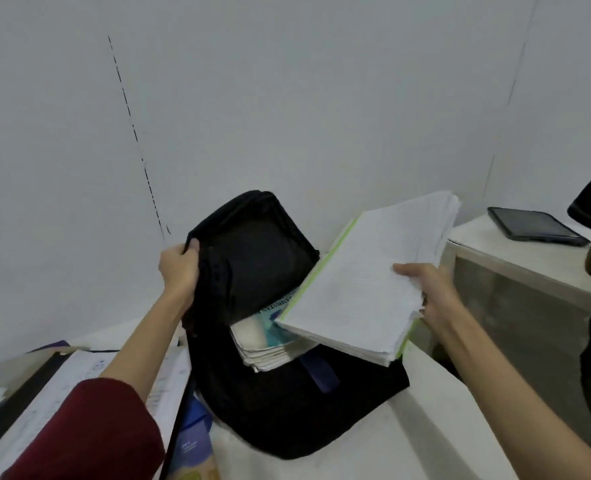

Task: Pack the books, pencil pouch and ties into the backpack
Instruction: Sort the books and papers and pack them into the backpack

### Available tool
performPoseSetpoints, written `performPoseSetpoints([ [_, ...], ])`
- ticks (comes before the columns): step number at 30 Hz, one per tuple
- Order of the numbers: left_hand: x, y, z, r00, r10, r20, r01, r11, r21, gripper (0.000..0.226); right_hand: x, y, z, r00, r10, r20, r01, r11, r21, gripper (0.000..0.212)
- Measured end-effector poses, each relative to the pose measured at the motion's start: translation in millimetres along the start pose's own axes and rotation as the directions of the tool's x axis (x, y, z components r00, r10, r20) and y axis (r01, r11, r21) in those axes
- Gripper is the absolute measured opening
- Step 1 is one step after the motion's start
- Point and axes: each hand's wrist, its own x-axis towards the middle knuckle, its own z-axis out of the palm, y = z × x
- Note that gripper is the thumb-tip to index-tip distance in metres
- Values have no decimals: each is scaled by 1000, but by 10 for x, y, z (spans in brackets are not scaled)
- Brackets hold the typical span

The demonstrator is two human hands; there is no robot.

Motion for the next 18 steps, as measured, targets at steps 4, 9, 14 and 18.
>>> performPoseSetpoints([
  [4, -258, 486, 240, 907, 392, 156, -412, 904, 119, 47, -85, 670, 548, 941, -25, -339, 78, 987, 142, 43],
  [9, -426, 676, 366, 752, 577, 321, -640, 755, 142, 49, -477, 1454, 1065, 969, 34, -245, -1, 991, 136, 70],
  [14, -333, 729, 310, 791, 548, 272, -596, 790, 144, 49, -690, 1630, 1388, 895, 429, 125, -446, 842, 304, 32],
  [18, -318, 744, 248, 781, 570, 255, -615, 772, 157, 48, -768, 1481, 1289, 673, 604, 428, -707, 695, 131, 18],
])
